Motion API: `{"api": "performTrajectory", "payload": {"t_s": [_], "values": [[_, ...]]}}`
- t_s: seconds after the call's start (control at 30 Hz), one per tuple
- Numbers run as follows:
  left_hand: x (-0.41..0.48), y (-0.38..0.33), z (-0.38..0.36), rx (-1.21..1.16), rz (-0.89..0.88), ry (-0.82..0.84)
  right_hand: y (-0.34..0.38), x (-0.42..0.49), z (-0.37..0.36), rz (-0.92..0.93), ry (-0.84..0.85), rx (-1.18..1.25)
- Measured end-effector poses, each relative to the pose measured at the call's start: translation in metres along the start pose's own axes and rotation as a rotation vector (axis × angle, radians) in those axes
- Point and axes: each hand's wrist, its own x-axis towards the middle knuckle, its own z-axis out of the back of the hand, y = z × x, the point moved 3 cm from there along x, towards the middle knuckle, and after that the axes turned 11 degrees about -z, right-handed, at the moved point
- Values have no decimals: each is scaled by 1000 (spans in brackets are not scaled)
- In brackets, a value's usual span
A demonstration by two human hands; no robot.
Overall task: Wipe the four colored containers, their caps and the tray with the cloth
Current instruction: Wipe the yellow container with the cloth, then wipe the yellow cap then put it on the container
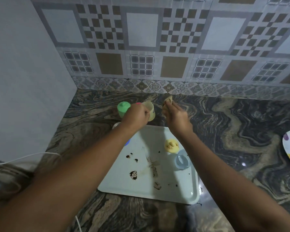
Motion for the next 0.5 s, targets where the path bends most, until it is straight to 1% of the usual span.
{"api": "performTrajectory", "payload": {"t_s": [0.1, 0.17, 0.27, 0.5], "values": [[13, 2, -27, 78, 12, 67, -23, 11, -13, -56, 37, -78], [20, 0, -37, 102, 43, 100, -34, 17, -20, -83, 54, -82], [29, -2, -46, 159, 58, 133, -32, 20, -20, -126, 61, -55], [36, 12, -53, 235, 120, 180, -43, 27, -40, -102, 53, 0]]}}
